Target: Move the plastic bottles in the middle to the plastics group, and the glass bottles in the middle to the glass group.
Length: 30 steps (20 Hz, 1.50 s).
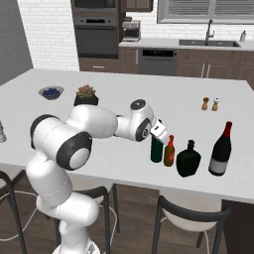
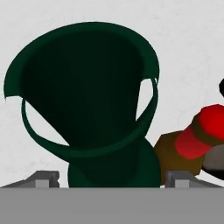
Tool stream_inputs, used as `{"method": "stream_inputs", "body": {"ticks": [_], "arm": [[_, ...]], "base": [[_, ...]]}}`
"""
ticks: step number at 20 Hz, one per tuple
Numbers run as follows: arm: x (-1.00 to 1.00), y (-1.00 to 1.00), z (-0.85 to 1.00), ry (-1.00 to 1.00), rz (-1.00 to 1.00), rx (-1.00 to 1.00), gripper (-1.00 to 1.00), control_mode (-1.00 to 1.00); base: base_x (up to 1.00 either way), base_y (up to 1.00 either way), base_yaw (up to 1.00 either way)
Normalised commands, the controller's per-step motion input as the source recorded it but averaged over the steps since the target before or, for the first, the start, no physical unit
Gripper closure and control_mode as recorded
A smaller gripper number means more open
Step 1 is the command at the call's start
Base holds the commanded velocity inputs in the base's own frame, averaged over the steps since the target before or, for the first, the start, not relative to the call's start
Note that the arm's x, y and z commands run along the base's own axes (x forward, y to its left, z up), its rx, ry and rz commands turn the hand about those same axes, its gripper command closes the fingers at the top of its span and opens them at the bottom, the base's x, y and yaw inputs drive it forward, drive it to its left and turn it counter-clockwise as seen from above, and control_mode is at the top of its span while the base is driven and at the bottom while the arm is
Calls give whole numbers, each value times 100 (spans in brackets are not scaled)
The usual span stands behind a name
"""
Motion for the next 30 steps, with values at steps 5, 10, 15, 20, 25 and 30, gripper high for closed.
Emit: {"method": "stream_inputs", "body": {"ticks": [5,10,15,20,25,30], "arm": [[-16,0,0,-2,0,0,-100,-100],[-37,3,1,-2,0,0,-100,-100],[-39,20,23,-10,0,0,-100,-100],[-37,40,40,-6,5,0,-100,-100],[-27,78,47,4,25,0,-100,-100],[-20,87,50,20,38,1,-100,-100]], "base": [[0,0,0],[0,0,0],[0,0,0],[0,0,0],[0,0,0],[0,0,0]]}}
